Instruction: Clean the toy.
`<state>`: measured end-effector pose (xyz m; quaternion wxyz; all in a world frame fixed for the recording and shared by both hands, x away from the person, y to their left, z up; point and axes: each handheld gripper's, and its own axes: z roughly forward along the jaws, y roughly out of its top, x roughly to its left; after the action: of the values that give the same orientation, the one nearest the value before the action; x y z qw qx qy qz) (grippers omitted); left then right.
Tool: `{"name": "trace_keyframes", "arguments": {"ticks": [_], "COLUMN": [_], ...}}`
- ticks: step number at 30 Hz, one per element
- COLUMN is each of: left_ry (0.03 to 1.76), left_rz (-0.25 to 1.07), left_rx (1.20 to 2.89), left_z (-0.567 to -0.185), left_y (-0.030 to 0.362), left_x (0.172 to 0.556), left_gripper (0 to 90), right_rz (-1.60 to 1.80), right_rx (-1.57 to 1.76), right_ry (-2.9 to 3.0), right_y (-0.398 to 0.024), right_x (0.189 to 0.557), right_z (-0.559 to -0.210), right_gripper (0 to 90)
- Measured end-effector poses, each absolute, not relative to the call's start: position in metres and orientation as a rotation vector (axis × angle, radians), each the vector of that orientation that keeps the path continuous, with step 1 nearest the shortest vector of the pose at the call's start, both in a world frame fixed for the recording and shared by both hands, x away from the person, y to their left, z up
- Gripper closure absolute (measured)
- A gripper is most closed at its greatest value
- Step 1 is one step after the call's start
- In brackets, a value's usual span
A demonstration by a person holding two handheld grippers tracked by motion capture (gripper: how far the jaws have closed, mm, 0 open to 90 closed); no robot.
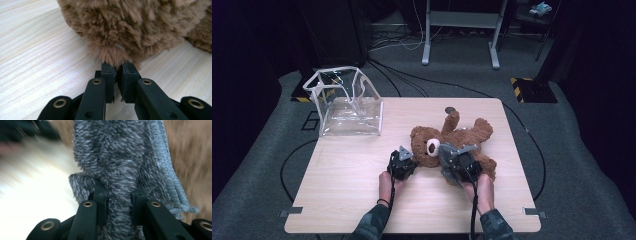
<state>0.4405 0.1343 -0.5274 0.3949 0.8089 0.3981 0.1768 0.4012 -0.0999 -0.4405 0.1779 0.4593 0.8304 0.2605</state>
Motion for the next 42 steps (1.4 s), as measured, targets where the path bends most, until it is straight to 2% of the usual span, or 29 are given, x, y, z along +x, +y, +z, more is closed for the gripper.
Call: {"name": "trace_keyframes", "arguments": {"ticks": [3, 7, 12, 18, 22, 27, 34, 42], "left_ry": [1.014, 1.011, 1.012, 1.017, 1.013, 1.020, 1.019, 1.032], "left_rz": [0.454, 0.459, 0.446, 0.447, 0.451, 0.448, 0.454, 0.468], "left_rx": [2.051, 2.060, 2.054, 2.056, 2.050, 2.054, 2.046, 2.047], "left_z": [-0.527, -0.527, -0.527, -0.527, -0.527, -0.527, -0.528, -0.527], "left_y": [0.133, 0.134, 0.135, 0.135, 0.135, 0.135, 0.134, 0.135], "left_x": [0.439, 0.440, 0.441, 0.440, 0.441, 0.440, 0.440, 0.440], "left_gripper": [82.7, 82.8, 82.8, 82.8, 82.7, 82.7, 82.7, 82.6], "right_rz": [0.794, 0.746, 0.690, 0.645, 0.692, 0.799, 0.820, 0.749], "right_rx": [1.265, 1.267, 1.314, 1.308, 1.324, 1.367, 1.424, 1.520], "right_ry": [2.348, 2.370, 2.375, 2.438, 2.436, 2.260, 2.006, 1.971], "right_y": [-0.080, -0.058, -0.064, -0.068, -0.081, -0.116, -0.166, -0.174], "right_x": [0.409, 0.419, 0.415, 0.402, 0.394, 0.389, 0.410, 0.449], "right_z": [-0.431, -0.456, -0.486, -0.488, -0.482, -0.454, -0.418, -0.443], "right_gripper": [72.3, 72.5, 73.2, 73.2, 72.9, 72.7, 72.4, 73.0]}}
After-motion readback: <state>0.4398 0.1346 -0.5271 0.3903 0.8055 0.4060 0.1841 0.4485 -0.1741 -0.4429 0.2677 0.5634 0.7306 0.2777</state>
